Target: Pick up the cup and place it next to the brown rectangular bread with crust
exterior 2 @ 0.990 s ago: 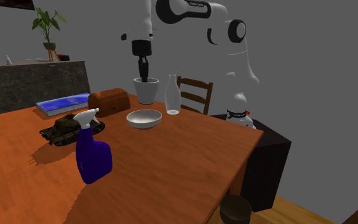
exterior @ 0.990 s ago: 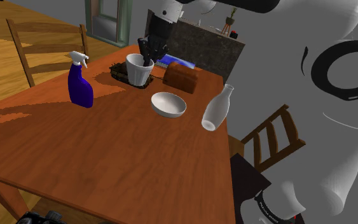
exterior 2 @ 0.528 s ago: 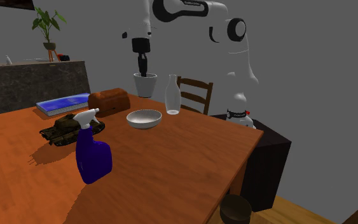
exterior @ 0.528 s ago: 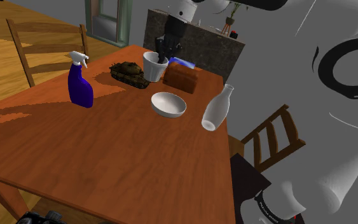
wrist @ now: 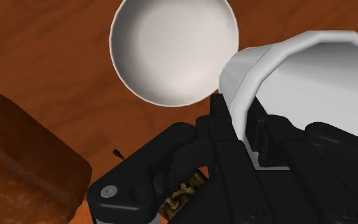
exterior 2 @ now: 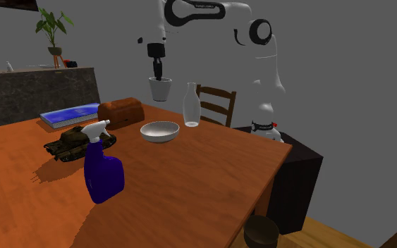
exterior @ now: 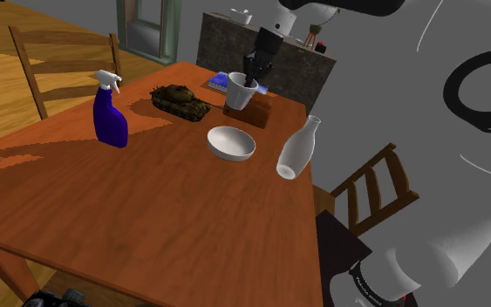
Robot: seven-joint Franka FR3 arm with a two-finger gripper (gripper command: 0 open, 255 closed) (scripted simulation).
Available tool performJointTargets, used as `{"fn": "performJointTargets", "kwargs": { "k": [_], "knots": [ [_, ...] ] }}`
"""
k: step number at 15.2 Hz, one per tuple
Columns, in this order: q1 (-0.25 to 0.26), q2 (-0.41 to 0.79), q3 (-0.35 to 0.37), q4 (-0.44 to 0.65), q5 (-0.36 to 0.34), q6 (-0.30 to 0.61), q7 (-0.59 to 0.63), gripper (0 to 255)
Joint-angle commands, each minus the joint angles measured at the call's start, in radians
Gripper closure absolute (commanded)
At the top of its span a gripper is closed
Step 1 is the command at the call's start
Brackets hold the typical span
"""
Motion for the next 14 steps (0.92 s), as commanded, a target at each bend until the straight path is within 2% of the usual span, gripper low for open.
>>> {"fn": "performJointTargets", "kwargs": {
  "k": [1, 12, 14],
  "knots": [
    [-0.027, -0.018, -0.018, -0.024, 0.005, -0.001, -0.046, 255],
    [-0.173, 0.028, -0.121, 0.047, 0.019, -0.065, -0.288, 255],
    [-0.183, 0.034, -0.128, 0.042, 0.02, -0.057, -0.307, 255]
  ]
}}
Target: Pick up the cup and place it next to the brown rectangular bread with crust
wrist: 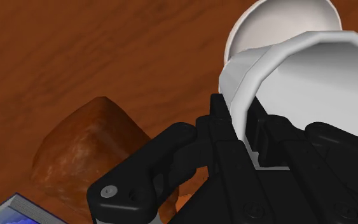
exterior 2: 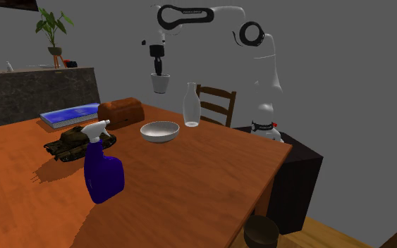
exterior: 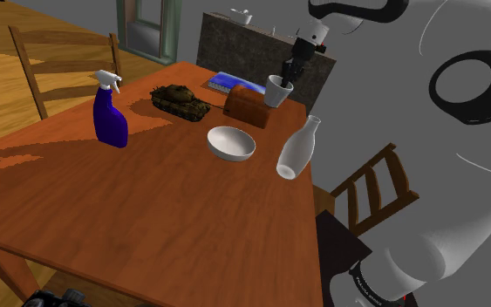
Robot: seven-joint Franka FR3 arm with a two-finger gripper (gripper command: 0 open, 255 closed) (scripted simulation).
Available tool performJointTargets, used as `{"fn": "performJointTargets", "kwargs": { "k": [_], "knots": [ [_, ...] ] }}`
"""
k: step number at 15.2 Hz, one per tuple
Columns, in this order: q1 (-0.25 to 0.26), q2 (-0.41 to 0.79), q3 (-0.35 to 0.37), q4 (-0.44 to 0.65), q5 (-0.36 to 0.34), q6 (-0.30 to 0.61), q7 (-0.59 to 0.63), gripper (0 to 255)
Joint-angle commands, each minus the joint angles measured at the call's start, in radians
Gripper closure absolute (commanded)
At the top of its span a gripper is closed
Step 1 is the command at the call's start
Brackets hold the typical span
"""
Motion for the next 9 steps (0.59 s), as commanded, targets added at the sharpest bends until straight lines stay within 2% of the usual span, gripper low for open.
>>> {"fn": "performJointTargets", "kwargs": {
  "k": [1, 9],
  "knots": [
    [-0.005, 0.0, -0.004, -0.023, 0.001, 0.021, -0.014, 255],
    [-0.003, -0.008, -0.003, -0.141, 0.003, 0.13, -0.029, 255]
  ]
}}
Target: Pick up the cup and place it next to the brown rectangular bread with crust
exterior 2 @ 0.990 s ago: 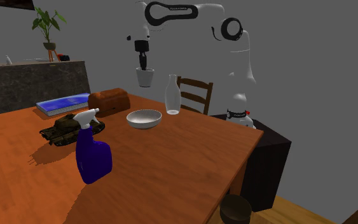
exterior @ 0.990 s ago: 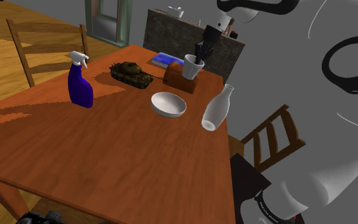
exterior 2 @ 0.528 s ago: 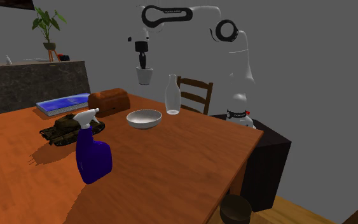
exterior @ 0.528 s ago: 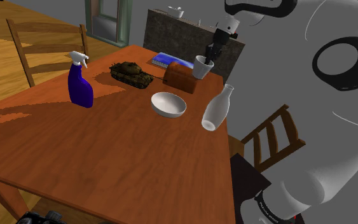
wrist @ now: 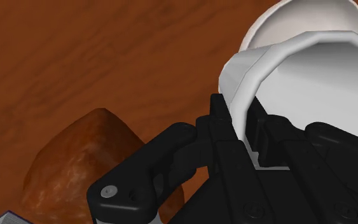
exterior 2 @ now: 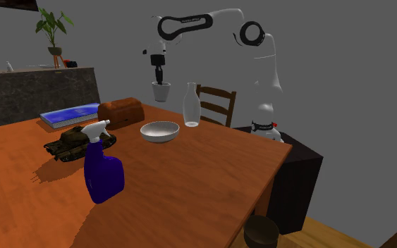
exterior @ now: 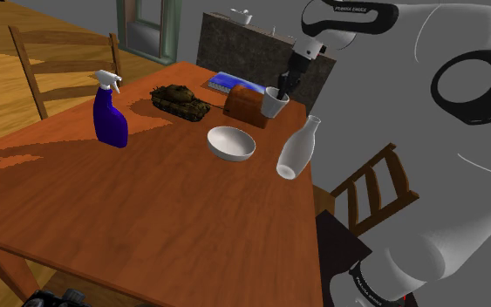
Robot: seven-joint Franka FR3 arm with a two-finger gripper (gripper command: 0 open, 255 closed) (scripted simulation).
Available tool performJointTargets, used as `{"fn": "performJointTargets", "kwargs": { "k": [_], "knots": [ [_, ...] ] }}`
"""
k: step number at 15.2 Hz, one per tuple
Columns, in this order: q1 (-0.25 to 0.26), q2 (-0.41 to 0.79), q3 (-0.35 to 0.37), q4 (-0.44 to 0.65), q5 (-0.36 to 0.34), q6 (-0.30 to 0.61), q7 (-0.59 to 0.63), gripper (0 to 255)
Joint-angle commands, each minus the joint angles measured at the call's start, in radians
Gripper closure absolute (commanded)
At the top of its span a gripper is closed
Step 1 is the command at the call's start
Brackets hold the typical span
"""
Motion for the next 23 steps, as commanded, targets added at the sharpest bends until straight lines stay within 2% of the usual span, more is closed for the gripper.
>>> {"fn": "performJointTargets", "kwargs": {
  "k": [1, 23],
  "knots": [
    [0.0, 0.001, 0.0, -0.026, 0.001, 0.027, -0.006, 255],
    [0.003, 0.059, 0.004, -0.245, 0.02, 0.301, -0.05, 255]
  ]
}}
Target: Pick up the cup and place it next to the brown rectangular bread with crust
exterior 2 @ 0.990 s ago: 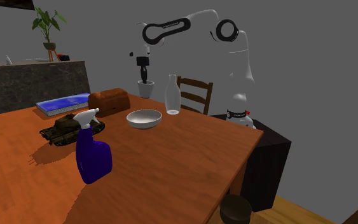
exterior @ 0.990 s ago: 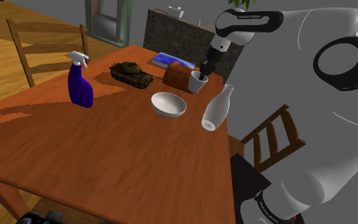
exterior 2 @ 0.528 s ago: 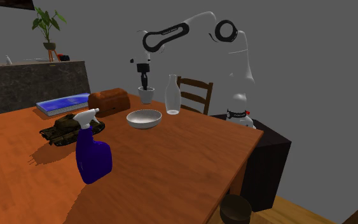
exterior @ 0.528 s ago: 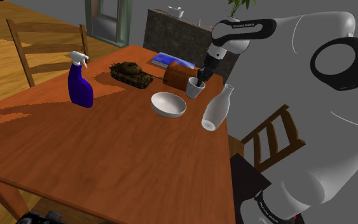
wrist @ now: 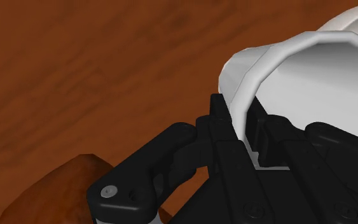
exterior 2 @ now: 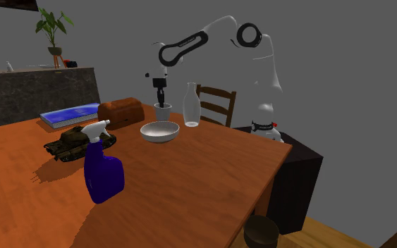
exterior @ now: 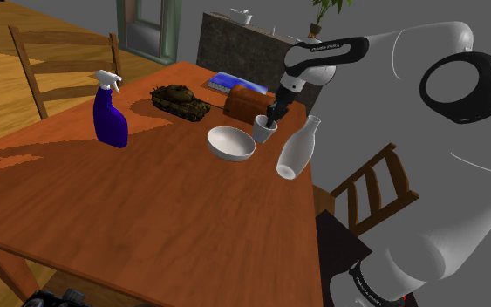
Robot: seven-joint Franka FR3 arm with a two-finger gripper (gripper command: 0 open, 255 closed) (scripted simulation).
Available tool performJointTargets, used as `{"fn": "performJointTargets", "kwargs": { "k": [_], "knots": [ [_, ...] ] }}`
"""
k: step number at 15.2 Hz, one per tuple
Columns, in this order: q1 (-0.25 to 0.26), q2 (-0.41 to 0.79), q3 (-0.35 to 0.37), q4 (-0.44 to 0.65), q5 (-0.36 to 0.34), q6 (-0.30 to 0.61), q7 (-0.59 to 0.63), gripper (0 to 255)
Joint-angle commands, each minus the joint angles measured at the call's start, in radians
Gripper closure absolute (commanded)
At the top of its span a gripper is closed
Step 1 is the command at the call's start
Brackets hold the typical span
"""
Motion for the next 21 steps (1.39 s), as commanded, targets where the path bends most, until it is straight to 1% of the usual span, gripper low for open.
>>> {"fn": "performJointTargets", "kwargs": {
  "k": [1, 6, 14, 15, 20, 21],
  "knots": [
    [0.0, 0.01, 0.001, -0.014, 0.002, 0.025, -0.004, 255],
    [0.001, 0.039, 0.002, -0.047, 0.01, 0.086, -0.016, 255],
    [0.001, 0.039, 0.002, -0.047, 0.01, 0.086, -0.016, 255],
    [0.001, 0.039, 0.002, -0.048, 0.01, 0.086, -0.016, 0],
    [0.001, 0.039, 0.002, -0.047, 0.01, 0.086, -0.016, 0],
    [-0.001, 0.026, 0.0, -0.031, 0.007, 0.056, -0.014, 0]
  ]
}}
